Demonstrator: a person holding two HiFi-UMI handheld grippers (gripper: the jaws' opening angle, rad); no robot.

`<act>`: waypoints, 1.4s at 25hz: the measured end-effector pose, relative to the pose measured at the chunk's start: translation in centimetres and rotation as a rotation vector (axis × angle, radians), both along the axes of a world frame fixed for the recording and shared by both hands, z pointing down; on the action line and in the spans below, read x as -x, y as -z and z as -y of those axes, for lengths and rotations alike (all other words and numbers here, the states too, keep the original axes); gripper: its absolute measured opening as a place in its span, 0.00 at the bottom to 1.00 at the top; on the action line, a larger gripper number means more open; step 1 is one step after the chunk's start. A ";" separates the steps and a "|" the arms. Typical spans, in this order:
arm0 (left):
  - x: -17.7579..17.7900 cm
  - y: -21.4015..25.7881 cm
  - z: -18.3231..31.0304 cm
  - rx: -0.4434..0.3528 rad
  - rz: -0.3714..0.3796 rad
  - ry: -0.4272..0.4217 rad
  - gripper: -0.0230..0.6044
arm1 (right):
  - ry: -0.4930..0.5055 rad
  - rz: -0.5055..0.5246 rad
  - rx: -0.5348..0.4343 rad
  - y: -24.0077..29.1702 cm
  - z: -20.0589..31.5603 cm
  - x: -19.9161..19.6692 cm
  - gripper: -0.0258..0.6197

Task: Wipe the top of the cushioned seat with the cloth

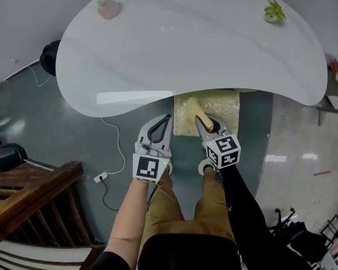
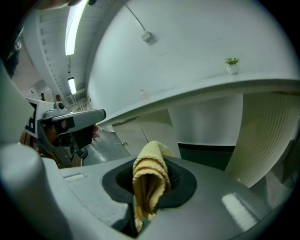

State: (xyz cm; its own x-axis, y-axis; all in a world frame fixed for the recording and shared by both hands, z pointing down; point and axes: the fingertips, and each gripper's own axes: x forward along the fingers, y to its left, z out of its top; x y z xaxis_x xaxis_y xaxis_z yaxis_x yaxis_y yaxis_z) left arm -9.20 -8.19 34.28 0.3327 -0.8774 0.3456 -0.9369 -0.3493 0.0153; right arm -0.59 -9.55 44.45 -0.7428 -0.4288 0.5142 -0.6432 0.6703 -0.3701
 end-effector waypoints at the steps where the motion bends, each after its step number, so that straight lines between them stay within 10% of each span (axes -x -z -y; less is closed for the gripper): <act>1: 0.2 -1.2 0.0 0.015 -0.002 0.002 0.05 | -0.004 -0.003 0.013 -1.4 0.3 0.4 0.13; 20: 3.8 -11.3 -0.1 0.093 -0.034 0.024 0.05 | 0.011 -0.062 0.201 -17.9 3.0 11.1 0.13; 35: 0.7 -13.2 2.8 0.101 -0.056 0.036 0.05 | -0.180 -0.190 0.189 -19.8 7.0 -0.1 0.13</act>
